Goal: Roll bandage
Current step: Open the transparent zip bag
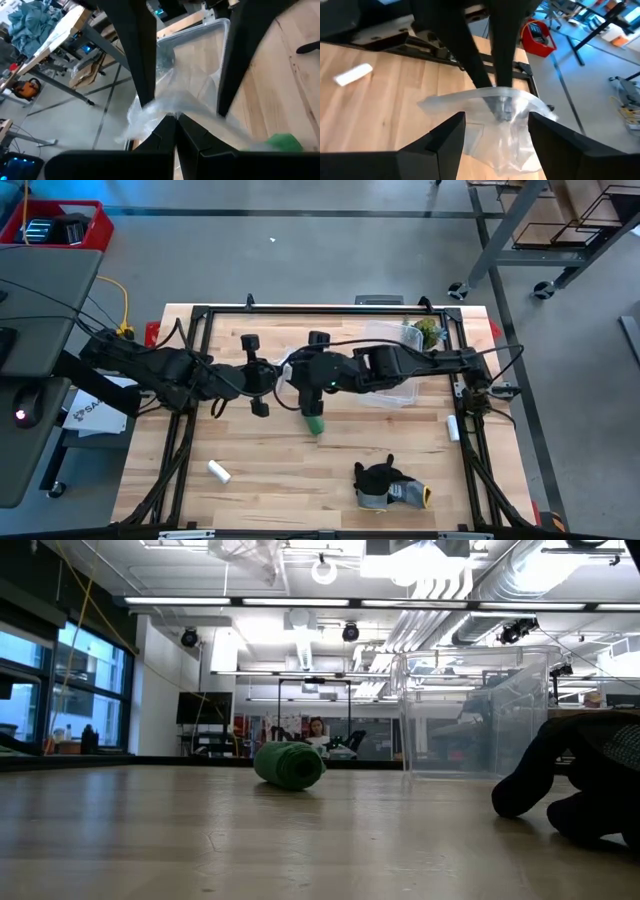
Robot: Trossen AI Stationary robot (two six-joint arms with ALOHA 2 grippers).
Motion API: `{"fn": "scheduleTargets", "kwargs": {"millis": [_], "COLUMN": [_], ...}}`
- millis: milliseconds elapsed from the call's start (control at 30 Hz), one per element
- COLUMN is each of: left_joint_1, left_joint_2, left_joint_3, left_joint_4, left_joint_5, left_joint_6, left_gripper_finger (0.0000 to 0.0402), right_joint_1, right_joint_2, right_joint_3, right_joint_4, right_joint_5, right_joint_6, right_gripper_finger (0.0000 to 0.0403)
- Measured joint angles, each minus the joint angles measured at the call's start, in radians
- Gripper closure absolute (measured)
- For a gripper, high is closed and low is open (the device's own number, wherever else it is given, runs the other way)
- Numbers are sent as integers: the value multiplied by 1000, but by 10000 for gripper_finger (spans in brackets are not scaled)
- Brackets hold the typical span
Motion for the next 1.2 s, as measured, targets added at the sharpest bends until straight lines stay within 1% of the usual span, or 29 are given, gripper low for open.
{"fn": "scheduleTargets", "kwargs": {"millis": [100,167,233,333,367,467,600,667,800,867,967,1067,1167,1200], "left_joint_1": [0,1,8,13,14,11,10,14,14,14,15,15,11,1], "left_joint_2": [-4,-8,-12,-18,-23,-39,-78,-97,-132,-147,-167,-187,-216,-232], "left_joint_3": [0,1,1,1,1,0,1,3,2,2,0,-40,-92,-113], "left_joint_4": [-7,-21,-41,-23,-9,-3,-110,-124,-128,-155,-198,-184,-190,-199], "left_joint_5": [6,7,5,21,27,33,36,35,31,20,2,-3,18,10], "left_joint_6": [9,5,-16,-40,-41,-66,-186,-235,-277,-314,-379,-386,-457,-482], "left_gripper_finger": [401,401,401,401,401,401,401,401,401,401,402,401,401,401], "right_joint_1": [2,9,19,27,26,20,25,25,24,22,25,27,27,28], "right_joint_2": [10,9,7,8,8,10,15,15,14,13,13,10,9,9], "right_joint_3": [-1,-2,-2,-2,-2,2,11,19,21,21,21,21,22,22], "right_joint_4": [24,61,87,95,90,94,130,130,124,123,147,180,172,172], "right_joint_5": [27,33,62,71,61,45,53,54,41,26,23,-11,-16,-27], "right_joint_6": [-21,-63,-105,-115,-89,4,78,85,105,134,135,131,146,153], "right_gripper_finger": [202,226,271,370,384,396,401,402,403,403,403,403,402,402]}}
